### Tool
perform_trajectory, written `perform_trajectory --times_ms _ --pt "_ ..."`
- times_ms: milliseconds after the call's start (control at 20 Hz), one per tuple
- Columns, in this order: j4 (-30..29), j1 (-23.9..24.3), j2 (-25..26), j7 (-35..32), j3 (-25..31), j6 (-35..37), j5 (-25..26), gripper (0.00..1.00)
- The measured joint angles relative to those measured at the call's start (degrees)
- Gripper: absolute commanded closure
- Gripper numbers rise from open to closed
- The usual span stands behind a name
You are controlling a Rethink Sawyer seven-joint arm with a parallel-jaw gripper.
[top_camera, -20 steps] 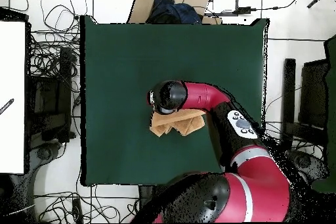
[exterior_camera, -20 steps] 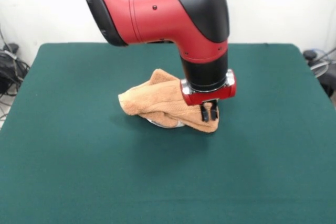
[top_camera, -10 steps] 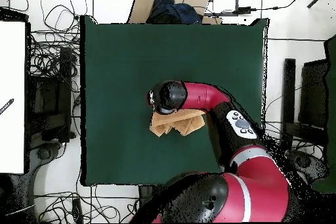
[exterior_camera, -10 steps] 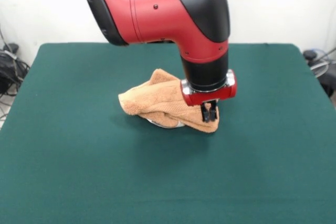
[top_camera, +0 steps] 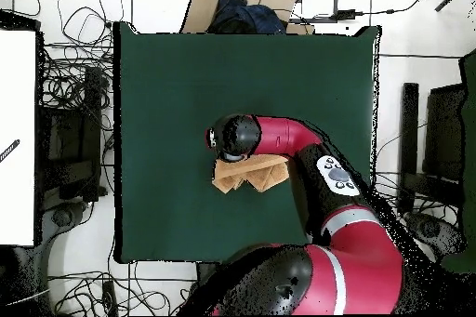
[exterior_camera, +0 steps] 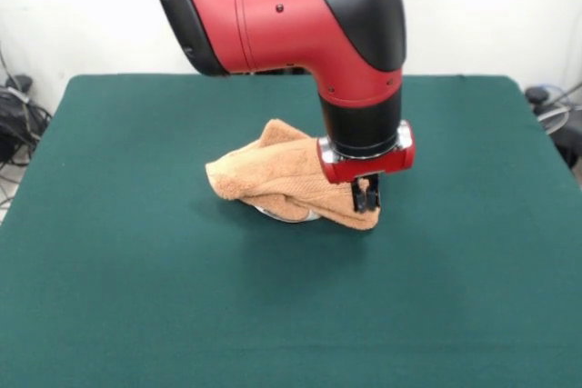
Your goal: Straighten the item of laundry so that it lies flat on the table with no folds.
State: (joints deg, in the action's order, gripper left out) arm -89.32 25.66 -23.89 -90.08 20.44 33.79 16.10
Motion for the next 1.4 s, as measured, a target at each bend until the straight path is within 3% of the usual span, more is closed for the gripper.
perform_trajectory --times_ms 150,200,1400 --pt "0.0 0.0 0.0 0.0 0.0 -0.4 0.0 1.00" --pt "0.0 0.0 0.0 0.0 0.0 -0.6 0.0 0.00" --pt "-0.1 -0.9 0.4 0.0 -0.4 -3.2 0.0 0.00"
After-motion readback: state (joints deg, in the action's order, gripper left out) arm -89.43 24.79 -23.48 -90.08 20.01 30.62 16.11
